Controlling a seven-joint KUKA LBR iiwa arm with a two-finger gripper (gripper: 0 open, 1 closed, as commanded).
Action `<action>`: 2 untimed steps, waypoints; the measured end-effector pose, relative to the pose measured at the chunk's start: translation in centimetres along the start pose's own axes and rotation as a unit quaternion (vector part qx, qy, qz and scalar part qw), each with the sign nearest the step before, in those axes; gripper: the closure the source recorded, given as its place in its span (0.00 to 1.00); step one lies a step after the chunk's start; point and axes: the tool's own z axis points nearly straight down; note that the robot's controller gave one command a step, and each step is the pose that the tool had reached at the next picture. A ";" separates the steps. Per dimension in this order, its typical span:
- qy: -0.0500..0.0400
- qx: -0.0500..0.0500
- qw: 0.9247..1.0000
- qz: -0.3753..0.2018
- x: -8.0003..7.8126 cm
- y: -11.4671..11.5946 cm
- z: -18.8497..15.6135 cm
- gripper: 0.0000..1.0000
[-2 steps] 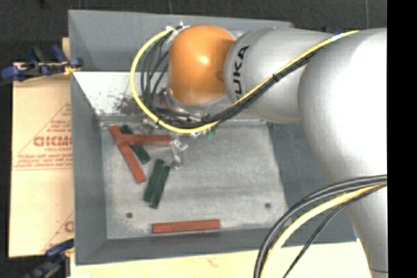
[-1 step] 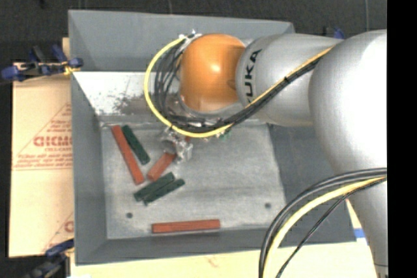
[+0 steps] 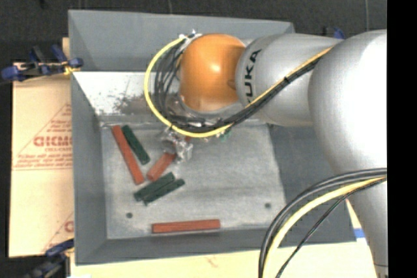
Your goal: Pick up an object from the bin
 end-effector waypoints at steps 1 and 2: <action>0.002 -0.002 1.000 -0.009 -0.4 -2.5 -11.7 1.00; 0.002 -0.002 1.000 -0.008 -0.4 -2.5 -11.7 1.00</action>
Offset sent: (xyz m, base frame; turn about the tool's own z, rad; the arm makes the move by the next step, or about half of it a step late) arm 0.0000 0.0000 0.0000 0.0000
